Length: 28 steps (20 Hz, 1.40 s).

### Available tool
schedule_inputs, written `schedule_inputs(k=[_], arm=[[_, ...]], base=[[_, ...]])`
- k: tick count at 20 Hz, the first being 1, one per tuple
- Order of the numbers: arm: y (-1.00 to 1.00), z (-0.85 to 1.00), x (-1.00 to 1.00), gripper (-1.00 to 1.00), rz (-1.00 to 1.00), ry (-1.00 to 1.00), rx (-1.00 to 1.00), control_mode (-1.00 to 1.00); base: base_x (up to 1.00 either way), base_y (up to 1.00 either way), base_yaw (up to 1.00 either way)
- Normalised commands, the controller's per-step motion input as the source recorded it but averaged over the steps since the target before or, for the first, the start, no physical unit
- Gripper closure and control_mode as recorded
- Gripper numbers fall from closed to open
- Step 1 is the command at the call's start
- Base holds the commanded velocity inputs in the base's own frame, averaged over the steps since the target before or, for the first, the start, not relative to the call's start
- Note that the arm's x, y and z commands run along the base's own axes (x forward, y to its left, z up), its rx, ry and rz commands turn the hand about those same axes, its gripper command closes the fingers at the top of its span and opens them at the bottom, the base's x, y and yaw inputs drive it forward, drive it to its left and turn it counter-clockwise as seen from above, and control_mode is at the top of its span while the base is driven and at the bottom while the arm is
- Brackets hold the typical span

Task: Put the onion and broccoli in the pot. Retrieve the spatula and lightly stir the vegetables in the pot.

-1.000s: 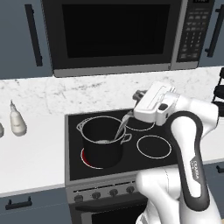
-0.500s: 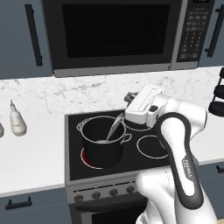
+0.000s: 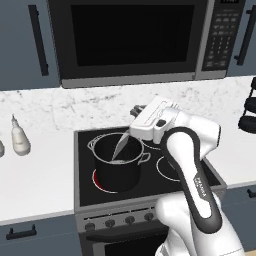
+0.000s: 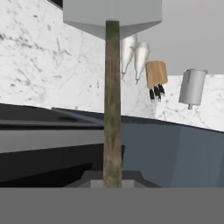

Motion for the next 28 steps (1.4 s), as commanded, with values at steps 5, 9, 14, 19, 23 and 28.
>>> schedule_inputs(k=[5,9,14,19,23,28], arm=[[0.00,-0.20,0.23,1.00,0.00,0.03,0.00,-1.00],[0.00,-0.23,0.29,1.00,0.00,0.05,0.00,-1.00],[0.00,-0.13,0.28,1.00,0.00,0.04,0.00,-1.00],[-0.01,-0.10,0.23,1.00,0.00,0.02,0.00,-1.00],[-0.05,-0.02,0.10,1.00,0.00,0.00,0.00,-1.00],[-0.11,0.00,0.05,1.00,0.00,0.00,0.00,-1.00]], base=[[0.00,0.00,0.00],[0.00,0.00,0.00],[0.00,0.00,0.00],[0.00,0.00,0.00],[0.00,0.00,0.00],[0.00,0.00,0.00]])
